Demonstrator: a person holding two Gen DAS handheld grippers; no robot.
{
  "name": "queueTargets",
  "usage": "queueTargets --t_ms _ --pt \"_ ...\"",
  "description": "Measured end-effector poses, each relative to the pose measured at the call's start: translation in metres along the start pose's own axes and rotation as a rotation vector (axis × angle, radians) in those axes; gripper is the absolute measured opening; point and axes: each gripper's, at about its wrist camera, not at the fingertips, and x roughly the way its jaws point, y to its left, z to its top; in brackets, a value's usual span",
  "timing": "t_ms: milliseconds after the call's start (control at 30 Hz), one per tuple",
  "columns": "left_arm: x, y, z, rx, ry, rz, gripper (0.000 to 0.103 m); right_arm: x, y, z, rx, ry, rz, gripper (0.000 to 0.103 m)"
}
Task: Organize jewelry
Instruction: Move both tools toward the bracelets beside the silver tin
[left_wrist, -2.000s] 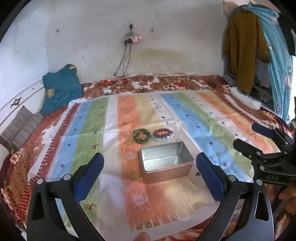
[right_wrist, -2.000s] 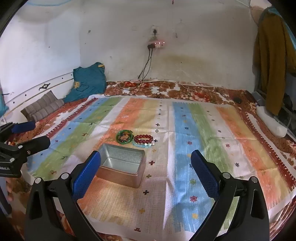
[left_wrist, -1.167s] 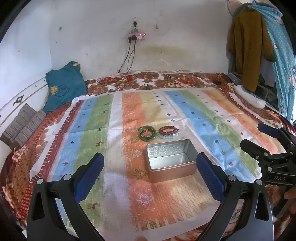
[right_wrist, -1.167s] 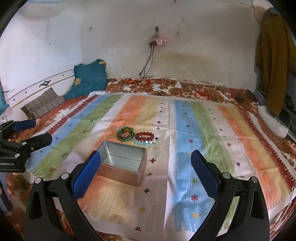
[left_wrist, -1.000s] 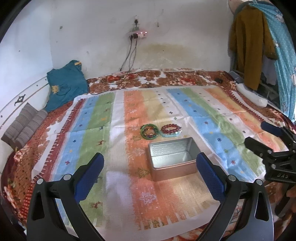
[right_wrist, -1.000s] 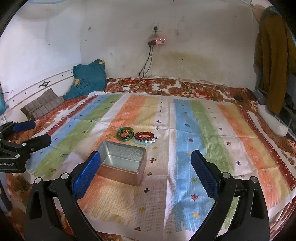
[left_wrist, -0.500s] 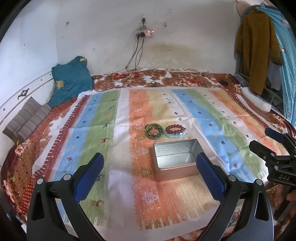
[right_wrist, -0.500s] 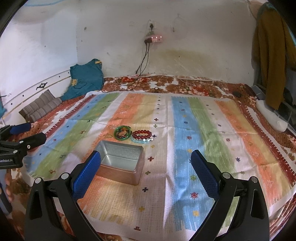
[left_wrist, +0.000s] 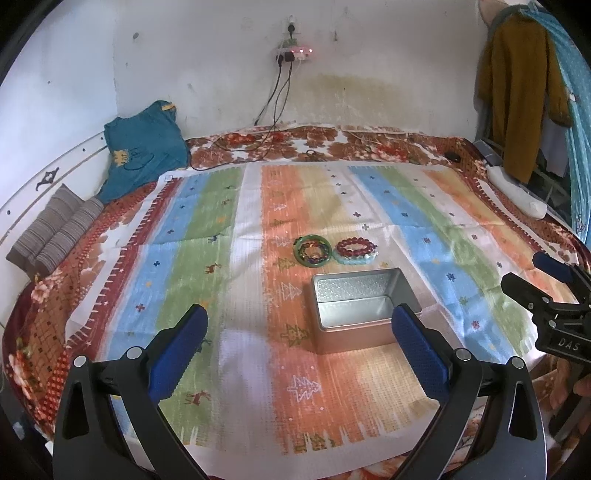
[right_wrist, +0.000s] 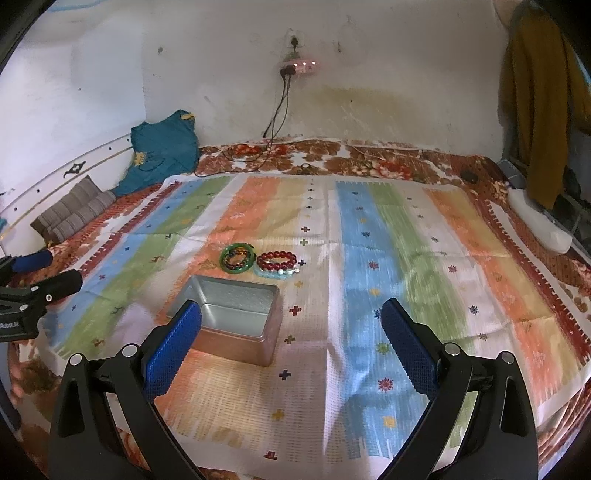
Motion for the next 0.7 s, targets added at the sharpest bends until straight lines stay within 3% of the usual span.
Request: queueTargets --t_ms 433,700 --pt "0.019 0.001 0.01 0.005 0.038 0.028 0.097 0.019 0.004 0.015 -0.027 0.038 -0.014 0.099" --pt "0.035 -0.003 0.023 0.06 0.043 0.035 0.097 0.041 0.002 0.03 -0.029 0.06 -0.035 0.099"
